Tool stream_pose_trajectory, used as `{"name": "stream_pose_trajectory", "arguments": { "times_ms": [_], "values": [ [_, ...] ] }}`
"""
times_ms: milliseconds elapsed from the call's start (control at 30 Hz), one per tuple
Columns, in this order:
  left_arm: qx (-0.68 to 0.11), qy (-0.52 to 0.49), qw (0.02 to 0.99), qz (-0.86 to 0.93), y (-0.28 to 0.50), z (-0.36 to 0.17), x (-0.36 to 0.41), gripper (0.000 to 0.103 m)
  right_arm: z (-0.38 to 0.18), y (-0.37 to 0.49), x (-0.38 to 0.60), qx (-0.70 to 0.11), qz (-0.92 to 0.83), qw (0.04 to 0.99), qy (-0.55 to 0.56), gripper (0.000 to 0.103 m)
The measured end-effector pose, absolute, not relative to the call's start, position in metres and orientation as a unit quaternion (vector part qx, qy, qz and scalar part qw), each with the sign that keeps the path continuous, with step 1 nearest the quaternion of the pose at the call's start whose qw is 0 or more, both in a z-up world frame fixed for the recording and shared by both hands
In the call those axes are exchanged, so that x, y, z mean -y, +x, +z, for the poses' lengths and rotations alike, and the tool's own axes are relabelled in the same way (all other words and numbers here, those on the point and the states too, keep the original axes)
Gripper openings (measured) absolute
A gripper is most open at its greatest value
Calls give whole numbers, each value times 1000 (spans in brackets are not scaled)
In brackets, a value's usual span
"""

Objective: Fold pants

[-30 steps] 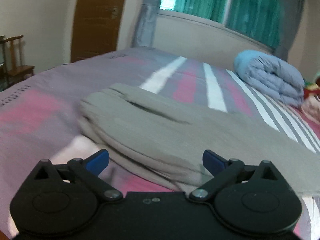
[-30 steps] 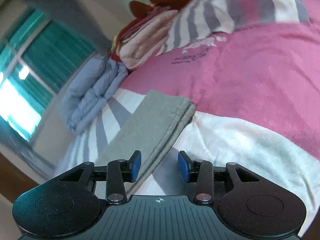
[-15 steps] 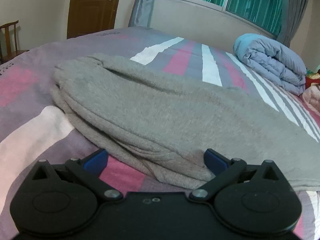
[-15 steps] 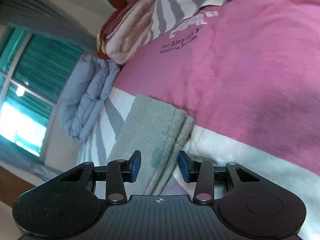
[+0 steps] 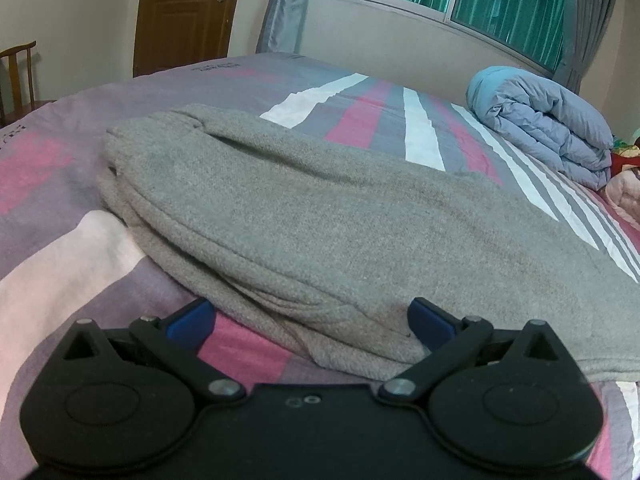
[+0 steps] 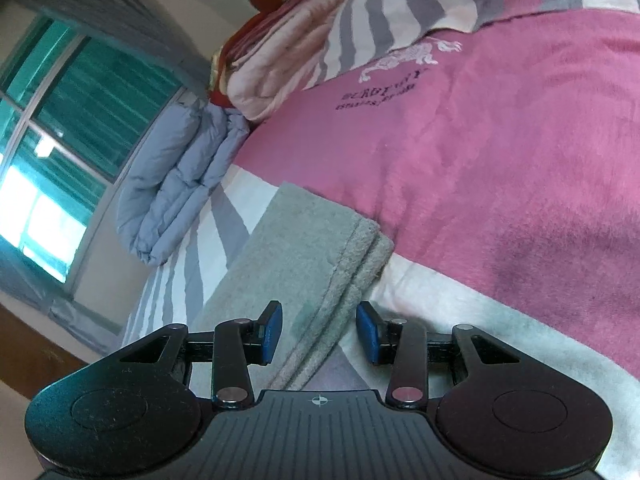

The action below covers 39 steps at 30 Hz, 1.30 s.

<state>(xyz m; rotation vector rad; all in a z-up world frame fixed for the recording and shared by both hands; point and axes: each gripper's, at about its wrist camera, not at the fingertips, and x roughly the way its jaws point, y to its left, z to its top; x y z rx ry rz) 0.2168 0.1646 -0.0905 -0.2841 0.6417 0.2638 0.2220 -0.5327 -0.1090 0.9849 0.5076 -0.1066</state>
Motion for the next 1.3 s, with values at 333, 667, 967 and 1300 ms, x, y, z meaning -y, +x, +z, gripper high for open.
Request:
{"name": "stream_pose_trajectory", "arguments": {
  "times_ms": [333, 667, 967, 1300],
  "values": [
    [-286, -147, 936, 141, 205, -84, -168, 94, -79, 213, 522, -217, -103, 871, 429, 41],
    [-297, -175, 930, 130, 202, -89, -184, 94, -89, 225, 520, -246, -78, 850, 459, 41],
    [-300, -180, 929, 123, 204, -94, -186, 97, -103, 214, 552, -247, -60, 775, 578, 41],
    [-302, -175, 928, 128, 204, -95, -183, 97, -116, 236, 558, -241, -63, 790, 560, 41]
  ]
}}
